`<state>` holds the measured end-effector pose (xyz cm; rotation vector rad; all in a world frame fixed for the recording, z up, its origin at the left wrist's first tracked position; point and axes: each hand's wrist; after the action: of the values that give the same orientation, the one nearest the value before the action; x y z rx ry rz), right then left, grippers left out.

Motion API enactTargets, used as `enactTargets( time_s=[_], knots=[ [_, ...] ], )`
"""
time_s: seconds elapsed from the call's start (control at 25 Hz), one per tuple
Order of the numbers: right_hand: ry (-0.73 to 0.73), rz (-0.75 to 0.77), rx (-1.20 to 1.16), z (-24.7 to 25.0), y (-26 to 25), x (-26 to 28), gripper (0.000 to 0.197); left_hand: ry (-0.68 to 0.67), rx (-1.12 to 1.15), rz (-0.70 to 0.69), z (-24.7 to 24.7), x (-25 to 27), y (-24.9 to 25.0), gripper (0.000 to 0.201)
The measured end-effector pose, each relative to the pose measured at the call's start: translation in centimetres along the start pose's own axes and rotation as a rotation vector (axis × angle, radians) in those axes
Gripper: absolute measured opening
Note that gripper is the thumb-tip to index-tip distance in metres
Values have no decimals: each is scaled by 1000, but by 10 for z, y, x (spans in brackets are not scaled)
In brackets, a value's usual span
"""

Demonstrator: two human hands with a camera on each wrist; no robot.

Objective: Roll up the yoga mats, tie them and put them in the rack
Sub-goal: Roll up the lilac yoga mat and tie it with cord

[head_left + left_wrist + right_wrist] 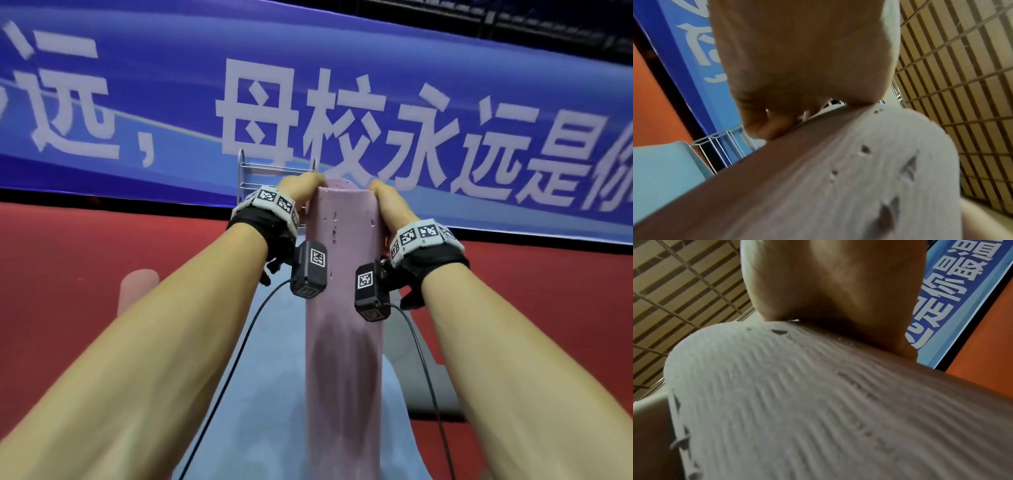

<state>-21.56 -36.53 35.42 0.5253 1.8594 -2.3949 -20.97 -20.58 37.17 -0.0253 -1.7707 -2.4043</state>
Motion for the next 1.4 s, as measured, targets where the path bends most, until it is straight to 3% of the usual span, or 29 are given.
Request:
enactTargets(
  time_s=[0.12, 0.24, 0.4, 0.68, 0.8, 1.0, 1.2, 1.28, 1.4],
  knots=[
    [-10, 39, 121, 5, 0, 1, 32, -124, -28, 44, -12, -9, 2, 17],
    [82, 11, 102, 10, 6, -4, 26, -195, -45, 69, -19, -12, -1, 11],
    [83, -4, 109, 11, 28, 0, 23, -284, 2, 78, -31, -25, -19, 14],
    [65, -90, 26, 7, 58, 1, 34, -359, 140, 124, -46, -42, -53, 26],
    [111, -106, 21, 2, 76, 2, 48, -360, 180, 175, -53, -47, -72, 35],
    [129, -135, 20, 1, 59, 14, 36, -390, 131, 165, -45, -47, -72, 51],
    [49, -167, 340, 18, 18, 3, 7, -473, -64, 123, -34, -38, -51, 38],
    [27, -190, 428, 22, 20, -3, 26, -457, -55, 109, -40, -38, -54, 37],
    [-102, -169, 683, 11, 34, -16, 39, -435, -22, 135, -43, -47, -66, 35]
  ],
)
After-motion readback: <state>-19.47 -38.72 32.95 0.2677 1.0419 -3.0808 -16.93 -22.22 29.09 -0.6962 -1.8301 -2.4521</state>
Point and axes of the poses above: each hand's wrist, its own x-axis away from the middle knuckle, its own z-axis out of the back of the hand, y = z × x, and after that the axes turned 12 degrees about z, right-handed
